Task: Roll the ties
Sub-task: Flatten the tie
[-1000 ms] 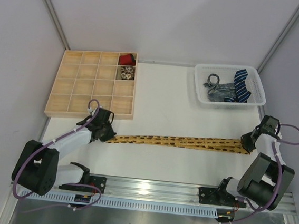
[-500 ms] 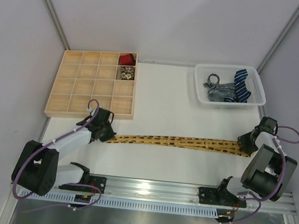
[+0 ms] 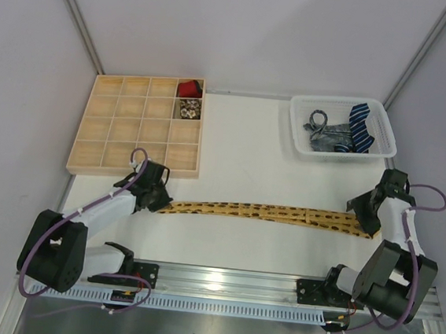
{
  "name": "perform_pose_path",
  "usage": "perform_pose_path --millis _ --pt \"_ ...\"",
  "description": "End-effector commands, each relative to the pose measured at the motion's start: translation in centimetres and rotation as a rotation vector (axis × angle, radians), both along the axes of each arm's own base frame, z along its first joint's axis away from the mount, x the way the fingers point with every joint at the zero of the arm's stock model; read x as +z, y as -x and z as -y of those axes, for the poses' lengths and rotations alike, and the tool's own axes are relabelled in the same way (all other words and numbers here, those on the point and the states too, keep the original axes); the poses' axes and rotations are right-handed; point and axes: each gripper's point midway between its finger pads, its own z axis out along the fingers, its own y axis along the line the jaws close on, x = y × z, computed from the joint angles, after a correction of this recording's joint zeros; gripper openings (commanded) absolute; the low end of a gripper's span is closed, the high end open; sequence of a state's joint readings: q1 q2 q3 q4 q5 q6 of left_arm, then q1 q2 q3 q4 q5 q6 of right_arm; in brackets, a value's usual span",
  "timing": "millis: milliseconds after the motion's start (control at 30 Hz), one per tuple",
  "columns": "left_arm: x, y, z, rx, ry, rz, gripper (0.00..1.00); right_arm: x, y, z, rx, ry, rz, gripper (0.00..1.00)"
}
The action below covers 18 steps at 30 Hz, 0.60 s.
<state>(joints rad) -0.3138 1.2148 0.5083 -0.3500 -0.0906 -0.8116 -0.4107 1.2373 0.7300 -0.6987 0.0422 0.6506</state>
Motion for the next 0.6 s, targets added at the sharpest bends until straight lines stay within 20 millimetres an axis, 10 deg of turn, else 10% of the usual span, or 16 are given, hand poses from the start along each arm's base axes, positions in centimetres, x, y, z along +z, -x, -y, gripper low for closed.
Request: perform_pose_path --millis 0,100,300,567 --pt "-1.1 2.2 -2.1 0.001 -0.092 -0.093 0.00 3.9 -2.6 -0.5 0.066 0.057 0.082 0.61" --pt "0.3 1.6 -1.0 -0.060 -0.049 -0.035 0.04 4.4 -3.4 -0.4 0.089 0.123 0.061 0.57" --pt "5.3 1.1 -0.3 -0.116 -0.026 0.124 0.49 5.2 -5.1 0.3 0.088 0.170 0.104 0.54" --pt "11.3 0.6 -0.1 -0.115 -0.019 0.227 0.73 3.1 -5.8 -0.7 0.137 0.079 0.115 0.48"
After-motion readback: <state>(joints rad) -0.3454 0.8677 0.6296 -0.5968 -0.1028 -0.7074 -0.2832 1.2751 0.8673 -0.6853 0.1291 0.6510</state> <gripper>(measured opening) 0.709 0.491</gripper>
